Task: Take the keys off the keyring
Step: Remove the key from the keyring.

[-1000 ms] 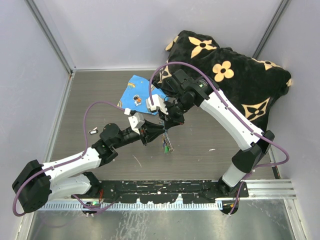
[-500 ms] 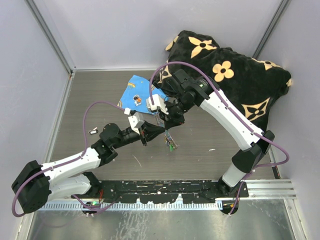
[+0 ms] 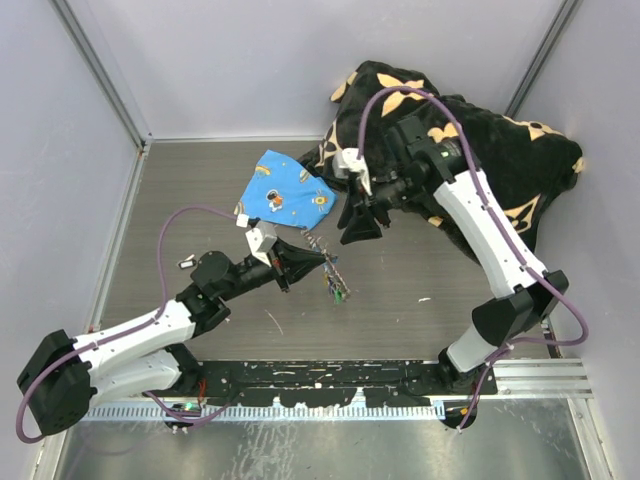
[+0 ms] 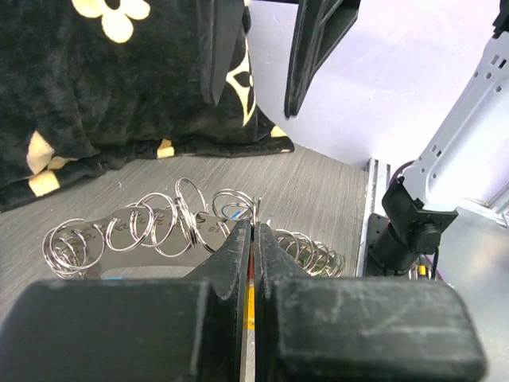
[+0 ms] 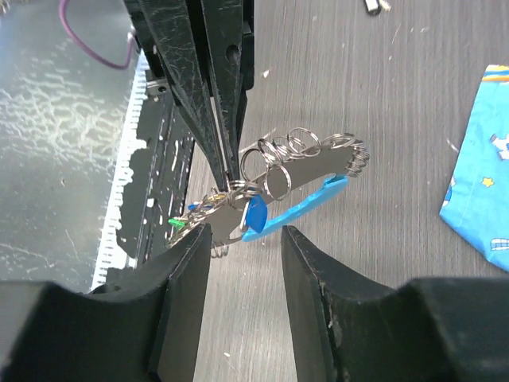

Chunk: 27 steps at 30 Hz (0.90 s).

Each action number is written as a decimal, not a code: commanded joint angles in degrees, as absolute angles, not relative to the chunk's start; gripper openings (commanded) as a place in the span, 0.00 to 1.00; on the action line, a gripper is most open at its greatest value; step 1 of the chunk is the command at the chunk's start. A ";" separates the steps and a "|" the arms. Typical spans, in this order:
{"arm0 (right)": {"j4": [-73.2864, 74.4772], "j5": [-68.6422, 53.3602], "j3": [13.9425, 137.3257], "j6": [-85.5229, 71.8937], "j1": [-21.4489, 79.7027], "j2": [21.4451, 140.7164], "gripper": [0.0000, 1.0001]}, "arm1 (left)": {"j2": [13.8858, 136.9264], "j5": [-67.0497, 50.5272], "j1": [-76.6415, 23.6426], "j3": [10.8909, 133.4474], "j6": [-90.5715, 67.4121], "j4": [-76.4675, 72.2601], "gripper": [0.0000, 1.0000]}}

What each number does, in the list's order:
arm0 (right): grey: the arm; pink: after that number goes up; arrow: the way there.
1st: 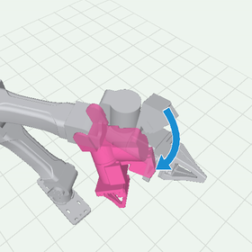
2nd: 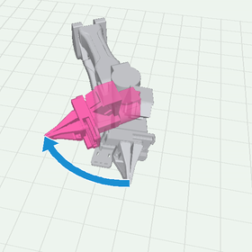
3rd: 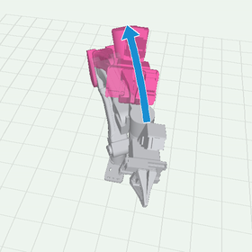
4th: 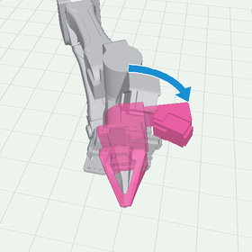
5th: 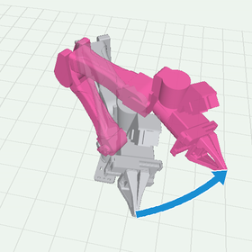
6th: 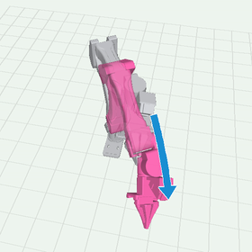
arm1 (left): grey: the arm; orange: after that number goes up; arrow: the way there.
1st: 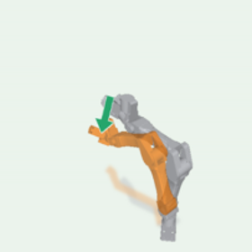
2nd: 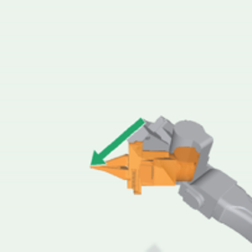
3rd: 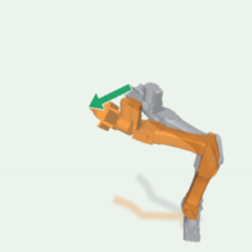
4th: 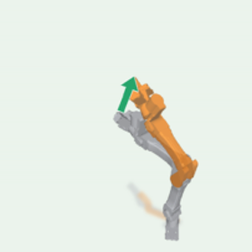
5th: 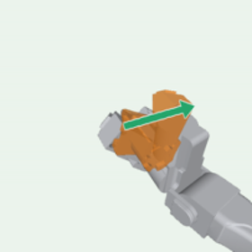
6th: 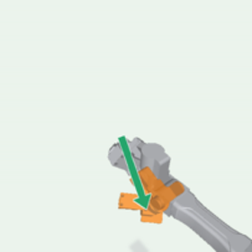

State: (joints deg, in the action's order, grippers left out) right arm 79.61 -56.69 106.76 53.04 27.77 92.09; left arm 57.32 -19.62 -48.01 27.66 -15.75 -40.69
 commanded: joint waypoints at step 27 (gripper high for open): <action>54.43 -75.53 88.29 39.68 26.27 82.27 0.37 | 56.73 -16.95 -48.34 29.21 -26.15 -58.11 0.00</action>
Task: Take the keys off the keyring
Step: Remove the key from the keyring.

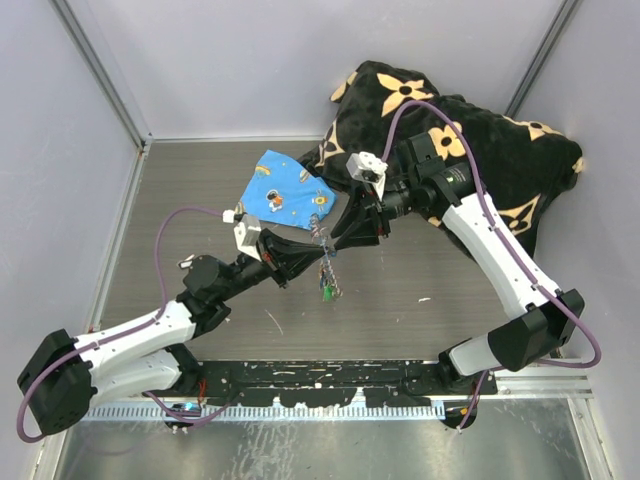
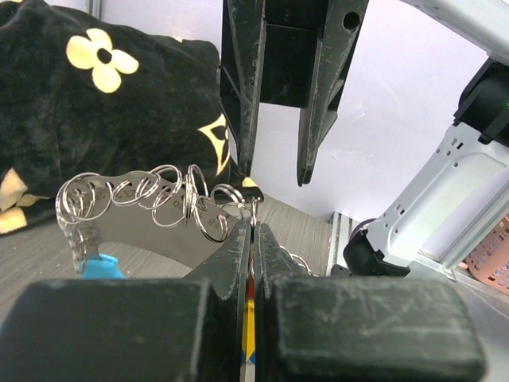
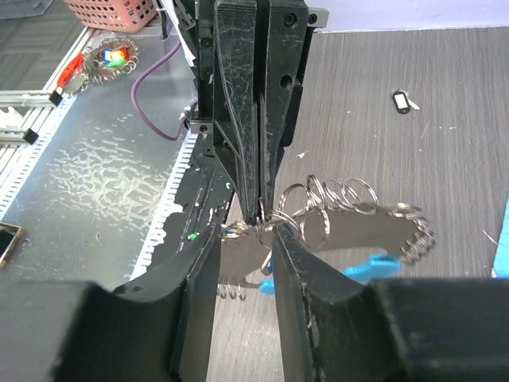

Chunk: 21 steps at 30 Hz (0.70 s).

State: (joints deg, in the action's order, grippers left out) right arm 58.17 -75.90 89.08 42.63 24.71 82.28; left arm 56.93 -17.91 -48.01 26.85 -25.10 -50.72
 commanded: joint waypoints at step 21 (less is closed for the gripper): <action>51.50 -69.44 87.02 37.10 28.67 81.47 0.30 | 56.77 -16.67 -48.30 29.62 -27.25 -58.39 0.00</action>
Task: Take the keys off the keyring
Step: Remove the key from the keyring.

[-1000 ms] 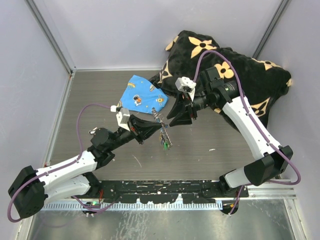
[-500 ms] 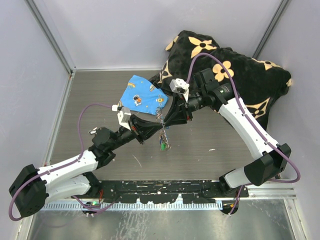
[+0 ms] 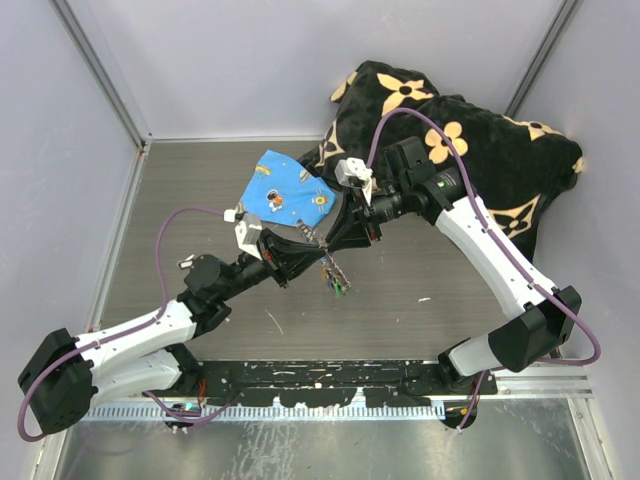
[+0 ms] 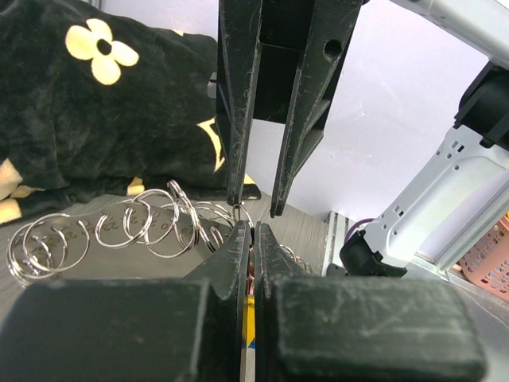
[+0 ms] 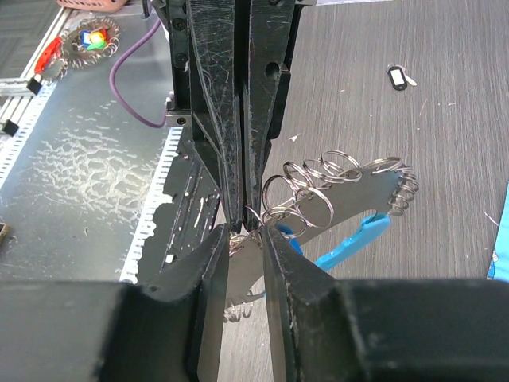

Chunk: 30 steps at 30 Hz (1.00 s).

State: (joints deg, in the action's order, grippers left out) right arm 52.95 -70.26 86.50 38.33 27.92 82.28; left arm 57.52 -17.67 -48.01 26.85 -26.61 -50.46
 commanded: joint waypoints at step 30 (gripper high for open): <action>50.07 -75.09 84.42 35.52 26.55 80.36 0.28 | 56.22 -17.79 -48.30 29.77 -27.42 -58.43 0.00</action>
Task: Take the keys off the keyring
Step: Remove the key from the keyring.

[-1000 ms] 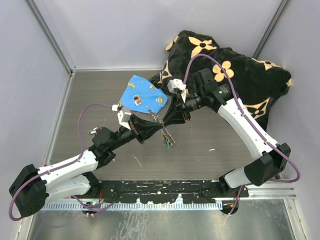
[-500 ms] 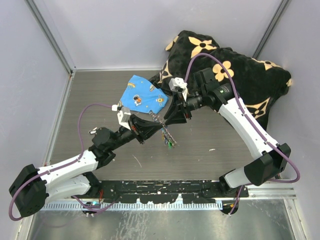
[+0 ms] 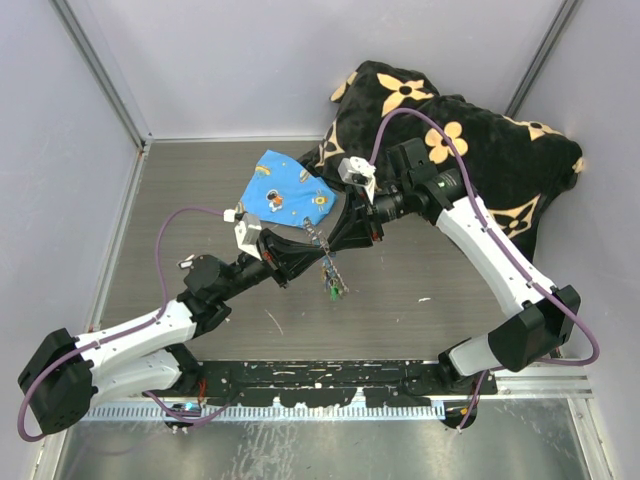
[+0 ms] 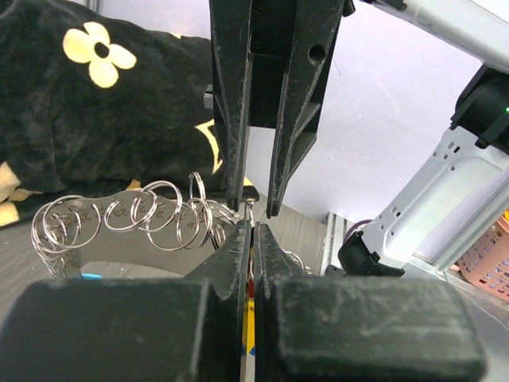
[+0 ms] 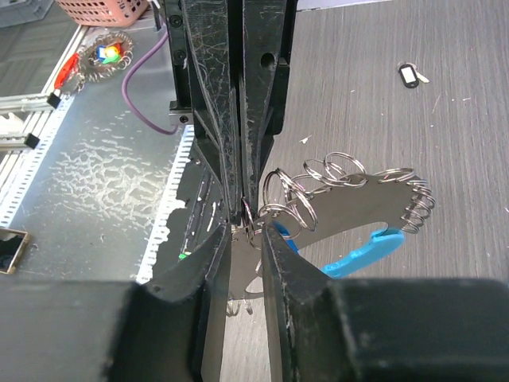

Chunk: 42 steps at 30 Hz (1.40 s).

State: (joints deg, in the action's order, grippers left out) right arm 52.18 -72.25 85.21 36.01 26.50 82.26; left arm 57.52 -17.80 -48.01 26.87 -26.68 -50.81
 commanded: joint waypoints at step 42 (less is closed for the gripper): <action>64.37 -48.32 94.89 47.67 31.33 81.65 0.01 | 38.24 -18.38 -48.32 30.31 -7.62 -23.20 0.49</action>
State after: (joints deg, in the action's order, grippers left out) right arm 59.83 -57.89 89.78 42.24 28.69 82.24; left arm 41.93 -16.08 -48.01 27.22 -17.54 -34.79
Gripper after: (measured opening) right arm 0.040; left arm 0.468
